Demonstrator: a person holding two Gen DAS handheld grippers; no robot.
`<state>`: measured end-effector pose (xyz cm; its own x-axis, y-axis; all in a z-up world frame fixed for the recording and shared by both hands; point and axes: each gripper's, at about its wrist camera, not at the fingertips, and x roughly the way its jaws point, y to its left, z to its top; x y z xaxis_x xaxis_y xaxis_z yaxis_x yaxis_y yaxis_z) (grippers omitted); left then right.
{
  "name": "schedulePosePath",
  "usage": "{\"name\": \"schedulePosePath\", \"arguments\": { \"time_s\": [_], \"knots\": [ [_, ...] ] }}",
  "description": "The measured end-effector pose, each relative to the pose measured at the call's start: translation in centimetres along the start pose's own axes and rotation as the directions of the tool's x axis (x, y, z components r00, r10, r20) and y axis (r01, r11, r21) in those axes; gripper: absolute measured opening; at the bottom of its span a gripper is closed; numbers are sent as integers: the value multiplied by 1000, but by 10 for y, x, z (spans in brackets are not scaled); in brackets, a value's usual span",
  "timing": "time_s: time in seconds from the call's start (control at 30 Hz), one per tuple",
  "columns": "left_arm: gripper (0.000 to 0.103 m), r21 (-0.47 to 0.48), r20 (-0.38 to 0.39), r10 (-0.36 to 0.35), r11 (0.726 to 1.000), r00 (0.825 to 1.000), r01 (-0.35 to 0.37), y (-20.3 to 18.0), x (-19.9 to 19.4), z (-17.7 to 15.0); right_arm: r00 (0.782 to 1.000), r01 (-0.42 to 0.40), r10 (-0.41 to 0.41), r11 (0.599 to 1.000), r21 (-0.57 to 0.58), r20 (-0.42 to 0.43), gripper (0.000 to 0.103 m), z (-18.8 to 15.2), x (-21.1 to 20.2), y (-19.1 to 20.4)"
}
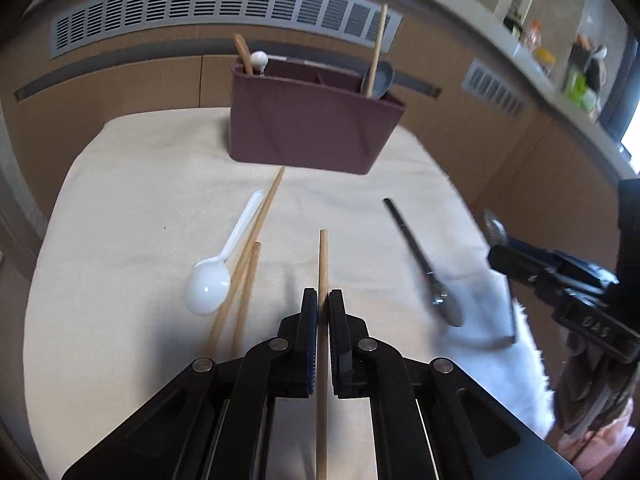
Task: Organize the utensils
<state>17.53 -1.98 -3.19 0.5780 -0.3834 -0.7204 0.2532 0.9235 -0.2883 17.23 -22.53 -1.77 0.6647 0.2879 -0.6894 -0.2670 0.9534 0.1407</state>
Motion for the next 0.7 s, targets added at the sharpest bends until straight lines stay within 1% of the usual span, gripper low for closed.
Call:
{"name": "schedulePosePath", "arguments": {
  "time_s": [0.1,0.2,0.23,0.33,0.43,0.53,0.57,0.7],
  "knots": [
    [5,-2,31,-20,1000,999,20,-5,-15,5,1000,4,-4,1000,-10,18,32,1,-13,6],
    [5,11,91,-3,1000,996,2,-3,-36,8,999,14,-14,1000,-9,35,32,2,-21,9],
    [5,14,110,1,1000,994,-2,-4,-44,7,999,15,-14,1000,-8,38,32,2,-23,10],
    [5,22,157,-19,1000,987,16,-7,-73,7,998,18,-17,1000,-17,53,32,4,-32,15],
    [5,54,208,-27,998,978,16,-17,-96,10,996,22,-19,999,-40,86,31,7,-45,22],
    [5,81,250,-32,997,968,13,-27,-115,14,993,29,-22,998,-61,115,26,10,-57,28],
    [5,89,260,-33,996,965,11,-29,-119,16,992,30,-22,997,-64,121,23,11,-60,29],
    [5,104,283,-34,995,959,4,-36,-127,21,990,33,-22,996,-83,136,18,13,-66,33]
  ]
}}
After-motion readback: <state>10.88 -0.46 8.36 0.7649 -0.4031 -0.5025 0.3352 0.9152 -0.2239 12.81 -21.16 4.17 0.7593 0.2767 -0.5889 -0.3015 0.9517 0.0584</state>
